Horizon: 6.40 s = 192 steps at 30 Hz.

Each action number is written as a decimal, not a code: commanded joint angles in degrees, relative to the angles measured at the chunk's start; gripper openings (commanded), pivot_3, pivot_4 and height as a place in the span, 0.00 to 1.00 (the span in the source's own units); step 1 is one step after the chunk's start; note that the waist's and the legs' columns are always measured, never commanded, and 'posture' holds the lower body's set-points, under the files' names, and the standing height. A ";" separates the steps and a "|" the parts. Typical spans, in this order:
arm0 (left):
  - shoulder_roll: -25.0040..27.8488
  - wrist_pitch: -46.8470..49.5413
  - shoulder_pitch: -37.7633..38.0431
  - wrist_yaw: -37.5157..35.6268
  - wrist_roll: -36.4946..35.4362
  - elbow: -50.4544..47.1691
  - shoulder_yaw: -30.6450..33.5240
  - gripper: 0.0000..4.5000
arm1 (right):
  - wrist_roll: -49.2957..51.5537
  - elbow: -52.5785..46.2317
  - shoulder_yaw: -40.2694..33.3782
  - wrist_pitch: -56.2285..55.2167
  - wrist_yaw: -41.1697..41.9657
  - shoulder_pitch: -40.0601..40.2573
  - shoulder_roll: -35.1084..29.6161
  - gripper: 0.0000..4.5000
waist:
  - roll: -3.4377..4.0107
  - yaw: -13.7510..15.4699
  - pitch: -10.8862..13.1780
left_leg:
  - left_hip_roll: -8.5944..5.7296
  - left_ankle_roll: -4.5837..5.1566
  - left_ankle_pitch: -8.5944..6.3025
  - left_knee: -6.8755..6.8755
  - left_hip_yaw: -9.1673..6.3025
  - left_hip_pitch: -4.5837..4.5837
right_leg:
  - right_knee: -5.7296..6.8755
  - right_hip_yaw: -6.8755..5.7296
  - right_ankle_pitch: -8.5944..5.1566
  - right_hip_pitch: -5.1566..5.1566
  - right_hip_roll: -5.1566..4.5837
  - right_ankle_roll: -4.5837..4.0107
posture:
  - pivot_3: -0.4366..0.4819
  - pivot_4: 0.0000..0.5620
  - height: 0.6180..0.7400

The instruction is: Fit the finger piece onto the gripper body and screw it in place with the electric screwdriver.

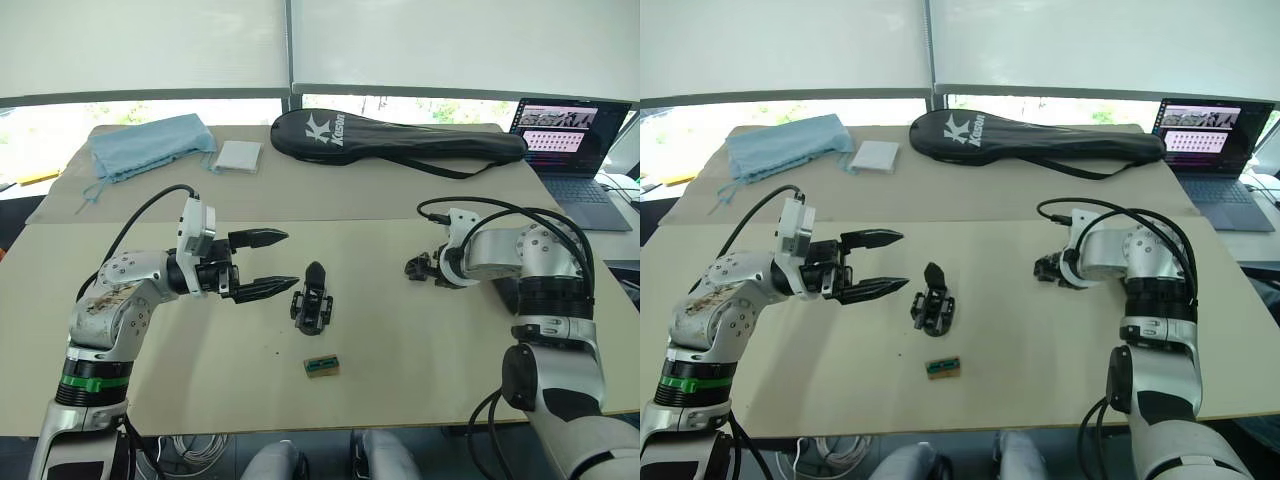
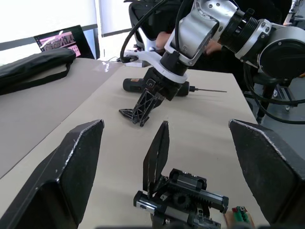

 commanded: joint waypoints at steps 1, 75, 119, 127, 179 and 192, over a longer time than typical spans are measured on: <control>0.43 -0.79 0.94 0.41 -0.98 -2.53 1.39 0.98 | -4.92 -0.93 -1.79 0.30 2.45 -1.22 1.02 1.00 | 0.00 -0.08 0.00 | 0.01 -0.02 0.01 0.00 0.00 0.03 | 0.06 0.02 -0.02 0.00 0.00 -0.03 | 0.48 0.27 1.00; -27.97 15.23 -11.82 43.31 -30.40 -0.71 12.14 0.00 | -49.46 -53.87 28.94 -49.89 62.10 16.05 0.73 0.24 | -0.33 0.46 0.09 | -0.06 -0.25 0.15 0.17 -0.05 0.05 | 0.29 0.71 -0.04 -0.33 0.04 -0.24 | 0.48 0.27 1.00; -3.33 32.89 -26.32 -5.66 -17.67 10.78 -6.50 0.00 | 13.83 -42.78 5.39 5.83 65.85 -0.52 -1.19 0.99 | -0.44 0.51 0.23 | 0.02 -0.13 0.17 0.18 -0.13 -0.08 | 0.31 0.75 0.01 -0.42 -0.31 -0.38 | 0.48 0.27 1.00; -2.88 32.76 -25.08 -6.60 -16.73 8.59 -7.11 0.00 | 19.49 -42.39 6.81 6.01 62.79 0.12 -1.87 0.99 | -0.44 0.47 0.23 | 0.02 -0.06 0.15 0.18 -0.12 -0.09 | 0.31 0.76 0.01 -0.42 -0.31 -0.38 | 0.48 0.27 1.00; 4.65 -21.92 -6.77 -20.27 11.82 28.37 -3.76 1.00 | -9.14 -49.52 14.99 -46.40 91.50 22.44 -12.22 0.09 | -0.49 1.77 0.25 | 0.01 0.12 0.07 0.22 -0.08 -0.15 | 0.20 0.71 0.02 -0.42 -0.36 -0.34 | 0.48 0.27 1.00; -8.76 -38.12 -7.18 -18.04 22.20 44.39 -12.25 1.00 | -15.09 -50.23 19.87 -55.11 98.09 23.17 -10.28 0.09 | -0.51 1.83 0.25 | -0.01 0.33 -0.05 0.30 -0.07 -0.17 | 0.21 0.63 0.05 -0.42 -0.48 -0.31 | 0.48 0.27 1.00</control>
